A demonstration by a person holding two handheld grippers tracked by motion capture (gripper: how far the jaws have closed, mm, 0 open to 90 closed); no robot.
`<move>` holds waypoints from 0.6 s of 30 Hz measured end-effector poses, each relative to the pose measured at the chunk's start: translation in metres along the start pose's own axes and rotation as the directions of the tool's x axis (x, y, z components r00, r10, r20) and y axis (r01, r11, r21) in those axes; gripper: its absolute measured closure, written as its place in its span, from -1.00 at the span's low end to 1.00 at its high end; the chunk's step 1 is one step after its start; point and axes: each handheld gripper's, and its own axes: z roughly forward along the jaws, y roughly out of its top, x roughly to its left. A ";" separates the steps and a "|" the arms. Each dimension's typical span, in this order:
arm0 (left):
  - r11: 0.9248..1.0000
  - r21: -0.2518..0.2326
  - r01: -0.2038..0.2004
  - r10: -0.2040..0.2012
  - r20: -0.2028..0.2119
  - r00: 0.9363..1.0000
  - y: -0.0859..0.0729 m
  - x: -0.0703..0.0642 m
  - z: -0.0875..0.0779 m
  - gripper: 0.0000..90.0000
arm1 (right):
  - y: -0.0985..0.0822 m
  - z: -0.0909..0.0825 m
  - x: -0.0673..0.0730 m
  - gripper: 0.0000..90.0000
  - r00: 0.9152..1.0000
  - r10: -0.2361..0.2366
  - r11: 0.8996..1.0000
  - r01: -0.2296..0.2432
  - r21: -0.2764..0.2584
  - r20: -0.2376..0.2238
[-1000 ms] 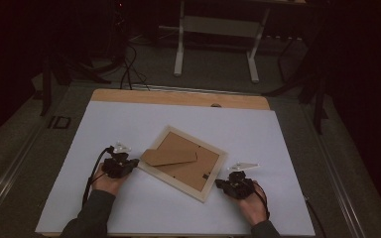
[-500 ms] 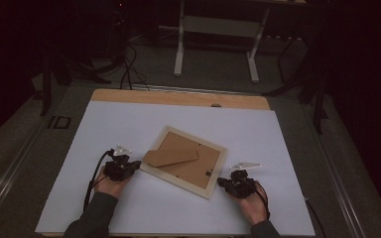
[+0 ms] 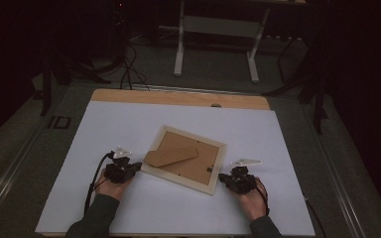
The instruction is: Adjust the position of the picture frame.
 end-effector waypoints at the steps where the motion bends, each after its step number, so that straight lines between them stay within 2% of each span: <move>1: 1.000 -0.002 0.003 -0.003 0.006 1.000 -0.001 0.001 0.000 1.00 | 0.001 0.000 0.000 1.00 1.000 0.000 1.000 0.000 0.001 0.001; 8: 1.000 -0.003 0.013 -0.013 0.002 1.000 -0.002 0.000 -0.001 1.00 | 0.002 0.002 -0.002 1.00 1.000 0.008 1.000 -0.008 -0.003 -0.007; 18: 1.000 -0.004 0.026 -0.026 0.000 1.000 -0.002 -0.001 -0.002 1.00 | 0.007 0.005 -0.006 1.00 1.000 -0.005 1.000 0.005 0.007 -0.015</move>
